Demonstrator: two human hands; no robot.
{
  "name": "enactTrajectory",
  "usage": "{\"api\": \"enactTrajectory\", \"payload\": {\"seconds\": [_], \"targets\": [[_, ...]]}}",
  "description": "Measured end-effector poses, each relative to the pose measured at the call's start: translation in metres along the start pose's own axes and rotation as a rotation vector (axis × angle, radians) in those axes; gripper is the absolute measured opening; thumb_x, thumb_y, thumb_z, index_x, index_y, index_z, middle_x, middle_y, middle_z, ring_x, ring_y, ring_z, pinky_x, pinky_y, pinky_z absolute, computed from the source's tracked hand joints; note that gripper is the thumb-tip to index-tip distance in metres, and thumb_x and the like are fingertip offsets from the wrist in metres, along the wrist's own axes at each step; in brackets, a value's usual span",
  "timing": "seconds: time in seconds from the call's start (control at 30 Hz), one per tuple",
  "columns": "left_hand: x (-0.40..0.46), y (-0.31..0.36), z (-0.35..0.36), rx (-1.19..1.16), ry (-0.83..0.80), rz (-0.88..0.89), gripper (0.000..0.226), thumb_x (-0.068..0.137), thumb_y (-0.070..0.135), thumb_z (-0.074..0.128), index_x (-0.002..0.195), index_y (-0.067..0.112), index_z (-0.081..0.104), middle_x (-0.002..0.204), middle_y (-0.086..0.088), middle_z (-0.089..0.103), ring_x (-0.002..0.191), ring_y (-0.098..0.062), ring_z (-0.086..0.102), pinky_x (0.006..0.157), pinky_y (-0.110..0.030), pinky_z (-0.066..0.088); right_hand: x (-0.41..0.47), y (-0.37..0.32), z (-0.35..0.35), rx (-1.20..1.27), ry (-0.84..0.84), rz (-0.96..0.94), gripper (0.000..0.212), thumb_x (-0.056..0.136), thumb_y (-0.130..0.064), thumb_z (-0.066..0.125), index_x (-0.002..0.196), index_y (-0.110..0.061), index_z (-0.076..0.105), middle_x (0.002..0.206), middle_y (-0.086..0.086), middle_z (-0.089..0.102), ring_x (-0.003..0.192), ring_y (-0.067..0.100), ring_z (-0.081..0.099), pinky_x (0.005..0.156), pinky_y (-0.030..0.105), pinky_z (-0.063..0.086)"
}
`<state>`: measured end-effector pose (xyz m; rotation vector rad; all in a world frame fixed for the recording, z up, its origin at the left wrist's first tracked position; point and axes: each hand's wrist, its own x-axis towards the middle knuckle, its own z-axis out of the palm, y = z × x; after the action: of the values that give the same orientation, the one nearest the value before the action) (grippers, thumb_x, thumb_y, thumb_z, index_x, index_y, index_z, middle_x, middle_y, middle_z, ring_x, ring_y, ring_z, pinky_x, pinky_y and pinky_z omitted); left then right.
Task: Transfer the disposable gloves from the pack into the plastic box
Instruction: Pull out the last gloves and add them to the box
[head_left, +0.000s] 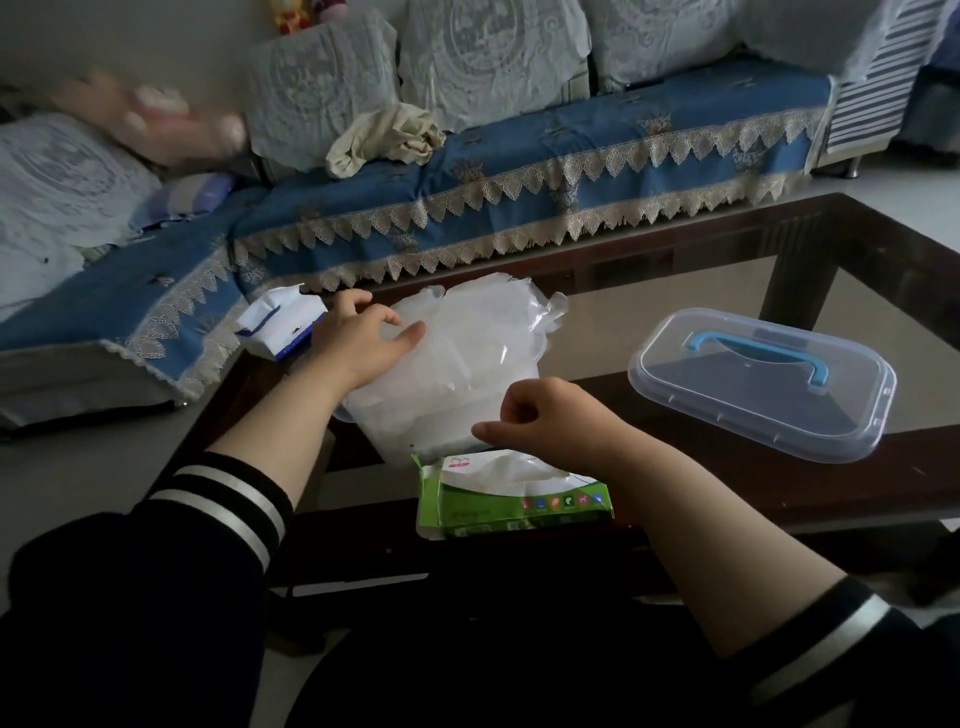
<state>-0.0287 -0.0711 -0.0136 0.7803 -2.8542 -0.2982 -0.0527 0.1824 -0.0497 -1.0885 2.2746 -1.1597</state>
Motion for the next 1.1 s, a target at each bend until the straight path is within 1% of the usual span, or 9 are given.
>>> {"api": "enactTrajectory", "payload": {"seconds": [0.1,0.23,0.37,0.47,0.57,0.73,0.8,0.93,1.1], "targets": [[-0.011,0.004,0.003,-0.056,0.091,0.0,0.04,0.094,0.056,0.048,0.116,0.027,0.064,0.153,-0.001,0.029,0.139,-0.032,0.026,0.114,-0.049,0.026,-0.001,0.001,-0.001,-0.038,0.022,0.02,0.038,0.081,-0.05,0.068,0.074,-0.017,0.052,0.066,-0.004,0.049,0.059,0.01,0.041,0.058,0.027,0.035],[-0.042,0.014,0.01,-0.242,0.436,0.195,0.029,0.101,0.017,0.043,0.11,0.007,0.068,0.125,-0.013,0.056,0.118,-0.029,0.05,0.099,-0.033,0.037,0.001,0.01,0.0,-0.155,0.046,0.034,0.047,0.074,-0.061,0.069,0.086,-0.02,0.051,0.083,-0.004,0.052,0.07,0.01,0.045,0.064,0.025,0.039],[-0.091,0.034,0.025,-0.46,0.664,0.341,0.028,0.099,0.017,0.038,0.108,0.005,0.062,0.1,-0.005,0.06,0.094,-0.019,0.056,0.081,-0.033,0.048,0.003,0.02,0.003,-0.251,-0.053,0.078,0.073,0.066,-0.065,0.072,0.123,-0.027,0.044,0.128,-0.002,0.044,0.115,0.018,0.042,0.1,0.036,0.042],[-0.125,0.046,0.048,-0.53,0.457,0.467,0.026,0.101,0.026,0.044,0.11,0.007,0.058,0.099,0.004,0.057,0.087,-0.009,0.057,0.076,-0.027,0.051,0.002,0.023,0.008,-0.286,-0.144,0.102,0.085,0.071,-0.053,0.076,0.14,-0.03,0.033,0.141,0.001,0.036,0.13,0.024,0.032,0.107,0.043,0.035],[-0.136,0.047,0.069,-0.51,0.063,0.376,0.038,0.092,0.045,0.057,0.118,0.018,0.054,0.11,0.011,0.056,0.097,-0.005,0.057,0.082,-0.03,0.053,0.003,0.023,0.015,-0.285,-0.172,0.086,0.06,0.079,-0.04,0.074,0.132,-0.031,0.048,0.132,0.001,0.046,0.122,0.022,0.041,0.103,0.04,0.04],[-0.13,0.04,0.086,-0.491,-0.283,0.207,0.073,0.075,0.046,0.079,0.135,0.024,0.044,0.131,0.008,0.055,0.113,-0.01,0.055,0.096,-0.031,0.048,0.009,0.023,0.023,-0.378,-0.1,0.079,0.024,0.087,-0.029,0.062,0.109,-0.022,0.069,0.106,0.003,0.065,0.089,0.017,0.056,0.068,0.026,0.042],[-0.129,0.038,0.089,-0.497,-0.316,0.194,0.075,0.074,0.041,0.082,0.137,0.025,0.043,0.13,0.007,0.056,0.113,-0.011,0.055,0.096,-0.029,0.047,0.008,0.021,0.022,-0.394,-0.11,0.084,0.023,0.09,-0.032,0.059,0.104,-0.018,0.069,0.1,0.004,0.067,0.086,0.018,0.058,0.063,0.025,0.042],[-0.128,0.038,0.089,-0.454,-0.282,0.217,0.058,0.076,0.03,0.082,0.124,0.033,0.049,0.111,0.015,0.057,0.109,-0.013,0.054,0.085,-0.024,0.043,0.006,0.018,0.018,-0.307,-0.115,0.095,0.027,0.092,-0.038,0.055,0.098,-0.016,0.069,0.097,0.006,0.068,0.092,0.024,0.062,0.083,0.037,0.051],[-0.128,0.038,0.089,-0.396,-0.261,0.26,0.044,0.079,0.031,0.077,0.111,0.042,0.049,0.109,0.013,0.059,0.109,-0.014,0.054,0.084,-0.027,0.044,0.006,0.019,0.019,-0.27,-0.117,0.113,0.036,0.093,-0.044,0.052,0.096,-0.012,0.07,0.095,0.008,0.068,0.091,0.025,0.063,0.084,0.039,0.051]]}}
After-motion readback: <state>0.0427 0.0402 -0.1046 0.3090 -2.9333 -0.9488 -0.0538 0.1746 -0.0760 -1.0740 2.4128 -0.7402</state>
